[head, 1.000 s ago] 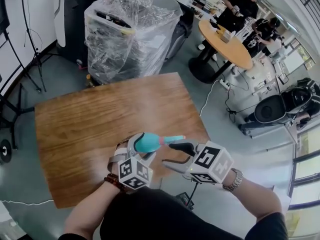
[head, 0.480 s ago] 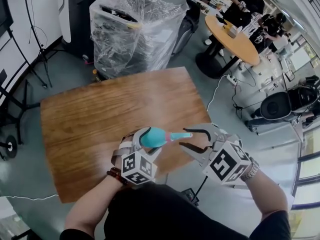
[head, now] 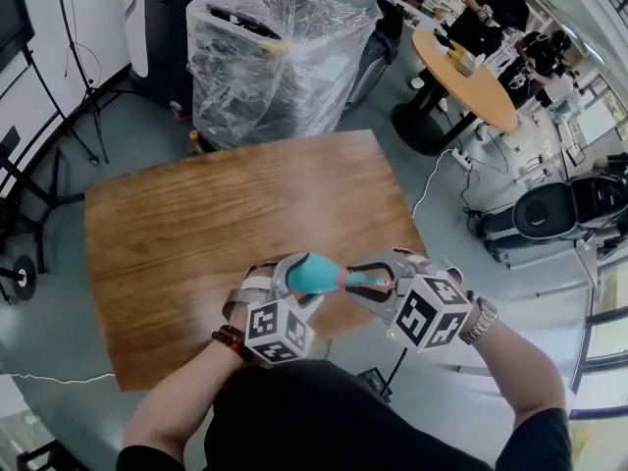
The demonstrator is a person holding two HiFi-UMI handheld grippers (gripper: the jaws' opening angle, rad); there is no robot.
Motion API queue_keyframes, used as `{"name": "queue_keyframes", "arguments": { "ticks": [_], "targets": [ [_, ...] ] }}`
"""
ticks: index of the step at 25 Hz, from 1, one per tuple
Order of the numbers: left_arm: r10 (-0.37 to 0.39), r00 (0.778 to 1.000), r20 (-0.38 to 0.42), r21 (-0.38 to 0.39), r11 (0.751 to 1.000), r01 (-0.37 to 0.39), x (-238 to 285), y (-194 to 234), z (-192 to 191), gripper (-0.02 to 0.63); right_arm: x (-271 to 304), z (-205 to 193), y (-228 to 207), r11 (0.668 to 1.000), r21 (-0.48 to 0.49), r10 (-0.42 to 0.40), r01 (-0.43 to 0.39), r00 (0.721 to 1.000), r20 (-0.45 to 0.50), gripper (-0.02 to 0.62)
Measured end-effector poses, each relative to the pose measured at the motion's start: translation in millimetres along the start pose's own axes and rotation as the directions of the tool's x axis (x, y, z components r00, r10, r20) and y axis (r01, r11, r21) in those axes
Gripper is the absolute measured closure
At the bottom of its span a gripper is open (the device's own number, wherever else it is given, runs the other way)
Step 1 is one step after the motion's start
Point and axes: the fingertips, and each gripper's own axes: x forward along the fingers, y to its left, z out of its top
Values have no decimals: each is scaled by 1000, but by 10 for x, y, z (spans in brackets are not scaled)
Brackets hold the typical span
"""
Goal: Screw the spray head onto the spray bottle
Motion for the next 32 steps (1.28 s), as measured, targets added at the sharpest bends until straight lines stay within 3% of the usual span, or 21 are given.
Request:
{"name": "queue_keyframes", "arguments": {
  "ticks": [6, 10, 13, 15, 18, 19, 20, 21, 22, 23, 24, 25, 26, 27, 28, 29, 30, 31, 32],
  "targets": [
    [3, 997, -80, 35, 999, 0, 44, -19, -94, 230, 59, -81, 42, 990, -140, -42, 26, 993, -109, 477],
    [-6, 993, -120, 52, 999, 12, 79, -34, -97, 230, 102, -131, 46, 957, -289, -101, 41, 975, -196, 477],
    [-30, 988, -150, 51, 998, 38, 96, -67, -99, 230, 127, -151, 66, 905, -425, -154, 31, 954, -259, 477],
    [-49, 984, -171, 47, 997, 58, 99, -89, -110, 230, 139, -149, 76, 853, -522, -199, 21, 937, -288, 477],
    [-62, 982, -179, 42, 997, 70, 74, -105, -105, 232, 130, -72, 60, 792, -610, -256, 36, 926, -277, 477],
    [-56, 982, -178, 44, 997, 65, 64, -101, -99, 232, 131, -88, 70, 798, -602, -249, 30, 926, -283, 477],
    [-43, 983, -179, 52, 997, 53, 57, -89, -97, 233, 139, -125, 85, 832, -555, -219, 20, 930, -296, 477],
    [-25, 983, -183, 66, 997, 37, 56, -74, -102, 233, 154, -157, 96, 891, -454, -168, 11, 937, -306, 477],
    [-5, 982, -191, 81, 996, 21, 60, -61, -114, 233, 173, -173, 97, 956, -295, -99, 5, 947, -305, 477],
    [16, 979, -202, 99, 995, 4, 66, -45, -131, 233, 195, -184, 88, 996, -93, -23, -4, 957, -288, 477],
    [39, 976, -213, 119, 993, -14, 73, -24, -150, 233, 215, -196, 70, 992, 127, 46, -14, 965, -258, 477],
    [61, 973, -224, 139, 990, -30, 82, -3, -168, 233, 231, -215, 43, 939, 344, 104, -24, 971, -215, 476],
    [80, 969, -233, 156, 987, -44, 92, 13, -185, 233, 246, -239, 12, 838, 544, 150, -40, 976, -159, 476],
    [93, 966, -240, 169, 984, -53, 104, 25, -201, 233, 262, -262, -15, 697, 714, 185, -69, 979, -86, 476],
    [100, 965, -243, 174, 983, -58, 118, 34, -210, 234, 277, -281, -37, 529, 841, 205, -110, 979, -1, 474],
    [101, 965, -242, 172, 983, -60, 132, 38, -215, 234, 289, -295, -53, 368, 917, 210, -154, 974, 80, 474],
    [99, 966, -240, 167, 984, -60, 143, 39, -217, 233, 296, -303, -62, 251, 949, 203, -189, 969, 139, 474],
    [97, 967, -237, 161, 985, -60, 150, 39, -219, 233, 298, -304, -62, 197, 958, 193, -207, 966, 169, 474],
    [95, 968, -233, 154, 986, -60, 152, 35, -218, 233, 294, -300, -54, 195, 958, 185, -209, 967, 174, 472]
  ]
}}
